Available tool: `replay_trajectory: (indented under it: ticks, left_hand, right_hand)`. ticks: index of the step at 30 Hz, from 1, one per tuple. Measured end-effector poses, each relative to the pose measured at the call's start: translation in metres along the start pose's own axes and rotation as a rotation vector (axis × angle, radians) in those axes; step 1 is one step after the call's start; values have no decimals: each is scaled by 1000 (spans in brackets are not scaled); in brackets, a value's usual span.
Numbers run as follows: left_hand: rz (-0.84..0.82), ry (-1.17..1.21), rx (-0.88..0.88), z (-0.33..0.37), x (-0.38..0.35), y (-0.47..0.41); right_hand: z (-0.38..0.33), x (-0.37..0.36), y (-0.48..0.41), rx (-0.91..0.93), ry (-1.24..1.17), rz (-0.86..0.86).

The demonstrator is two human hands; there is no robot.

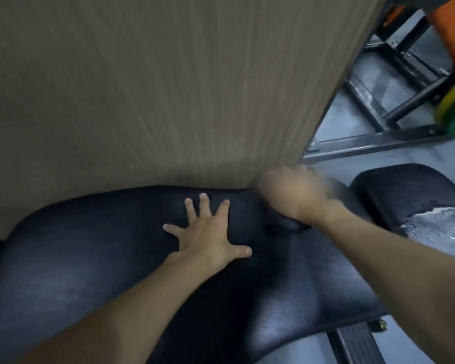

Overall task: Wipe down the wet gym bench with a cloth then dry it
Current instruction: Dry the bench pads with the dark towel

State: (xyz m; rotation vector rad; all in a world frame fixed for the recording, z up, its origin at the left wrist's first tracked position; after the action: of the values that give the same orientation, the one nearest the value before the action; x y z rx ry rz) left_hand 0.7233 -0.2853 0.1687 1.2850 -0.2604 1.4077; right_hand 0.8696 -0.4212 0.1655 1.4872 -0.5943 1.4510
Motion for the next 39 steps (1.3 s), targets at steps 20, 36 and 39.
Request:
replay_trajectory:
  ticks: [20, 36, 39]
  left_hand:
    - [392, 115, 56, -300, 78, 102]
    - [844, 814, 203, -358, 76, 162]
    - [916, 811, 228, -355, 80, 168]
  right_hand:
    - [-389, 53, -10, 570, 18, 38]
    - [-470, 42, 80, 994, 27, 175]
    - [-452, 34, 98, 1054, 0, 212]
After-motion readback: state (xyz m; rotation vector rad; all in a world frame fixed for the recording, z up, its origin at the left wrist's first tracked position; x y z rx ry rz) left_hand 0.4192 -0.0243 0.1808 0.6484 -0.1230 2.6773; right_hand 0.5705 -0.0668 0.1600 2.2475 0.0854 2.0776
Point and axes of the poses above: each hand's wrist, its own y-axis away from the middle knuckle, its own x-axis out of the back of the hand, z = x × y, the point moved 3 cm from there along -y, towards the middle knuckle, and after that the axes turned 12 degrees about y, right-handed, at the moved point
